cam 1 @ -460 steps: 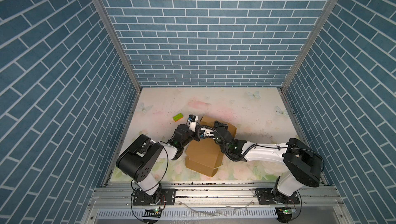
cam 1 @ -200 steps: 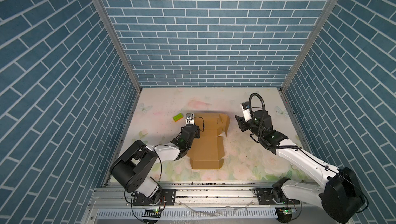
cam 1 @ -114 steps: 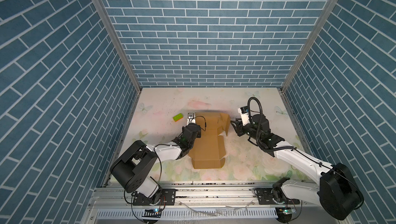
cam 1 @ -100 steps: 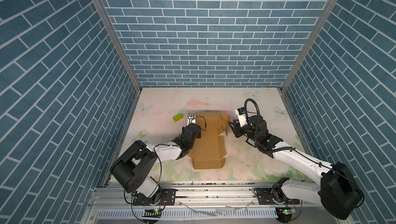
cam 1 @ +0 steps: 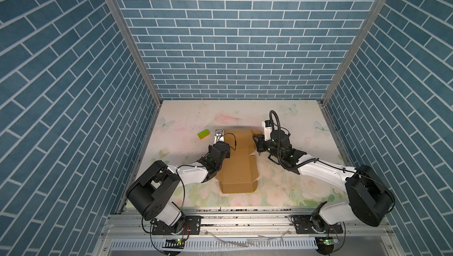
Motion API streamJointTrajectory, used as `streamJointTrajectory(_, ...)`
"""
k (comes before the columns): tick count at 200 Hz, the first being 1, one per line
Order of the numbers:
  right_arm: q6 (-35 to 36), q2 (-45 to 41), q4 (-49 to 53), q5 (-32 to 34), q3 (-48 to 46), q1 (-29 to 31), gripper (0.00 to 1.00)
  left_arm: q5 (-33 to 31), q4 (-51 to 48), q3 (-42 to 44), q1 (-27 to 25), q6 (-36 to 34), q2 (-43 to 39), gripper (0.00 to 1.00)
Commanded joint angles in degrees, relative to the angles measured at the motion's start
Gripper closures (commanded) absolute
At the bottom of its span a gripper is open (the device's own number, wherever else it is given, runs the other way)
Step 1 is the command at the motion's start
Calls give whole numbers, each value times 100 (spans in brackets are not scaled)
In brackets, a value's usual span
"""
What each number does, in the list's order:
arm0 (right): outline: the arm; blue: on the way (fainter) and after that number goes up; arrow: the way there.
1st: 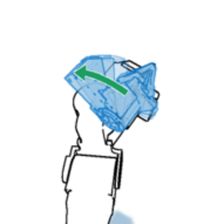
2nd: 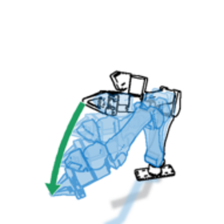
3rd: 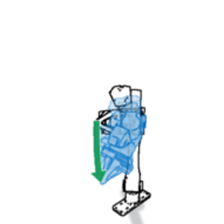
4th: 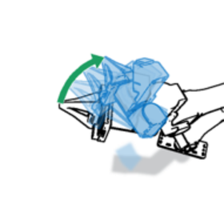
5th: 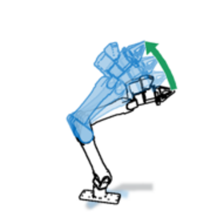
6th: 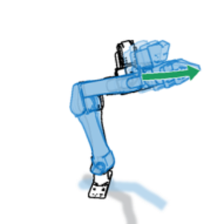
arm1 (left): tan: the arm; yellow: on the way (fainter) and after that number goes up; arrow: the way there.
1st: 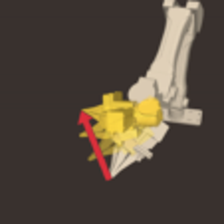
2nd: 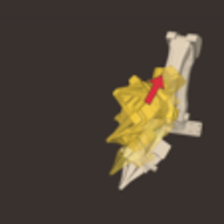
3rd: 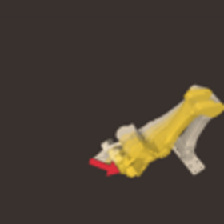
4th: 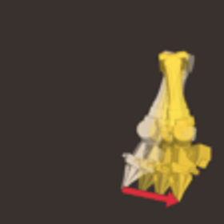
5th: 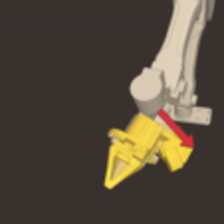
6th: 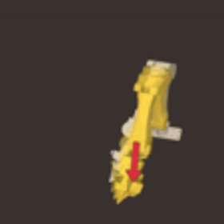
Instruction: Fold the paper box
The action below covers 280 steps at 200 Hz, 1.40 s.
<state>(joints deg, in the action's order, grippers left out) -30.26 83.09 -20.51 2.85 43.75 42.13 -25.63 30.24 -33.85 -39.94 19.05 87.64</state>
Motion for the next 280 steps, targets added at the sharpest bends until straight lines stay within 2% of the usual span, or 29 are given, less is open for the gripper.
streamJointTrajectory(1, -1088, 222, -655, 179, 184, 91, 73, -47, 23, -36, -40, -24, -89, 89)
streamJointTrajectory(24, -1234, 537, -855, 66, 305, 170, 74, -28, 61, -36, -46, -55, -92, 89)
streamJointTrajectory(70, -982, 963, -878, 26, 704, 477, 74, -33, 105, -15, -66, -77, -115, 89)
streamJointTrajectory(102, -938, 1066, -788, 217, 813, 592, 74, -33, 157, 20, -75, -74, -115, 89)
streamJointTrajectory(137, -795, 619, -550, 597, 491, 595, 73, -120, 139, 81, -80, -33, -172, 89)
streamJointTrajectory(181, -717, -248, -70, 701, -250, 625, 59, -350, 61, 84, -92, 58, -201, 89)
streamJointTrajectory(228, -1087, -803, 27, 1014, -937, 978, 53, -657, -76, 33, -206, 160, -190, 89)
streamJointTrajectory(280, -1946, -191, -294, 1289, -921, 1168, 49, -842, -258, -21, -339, 186, -285, 89)
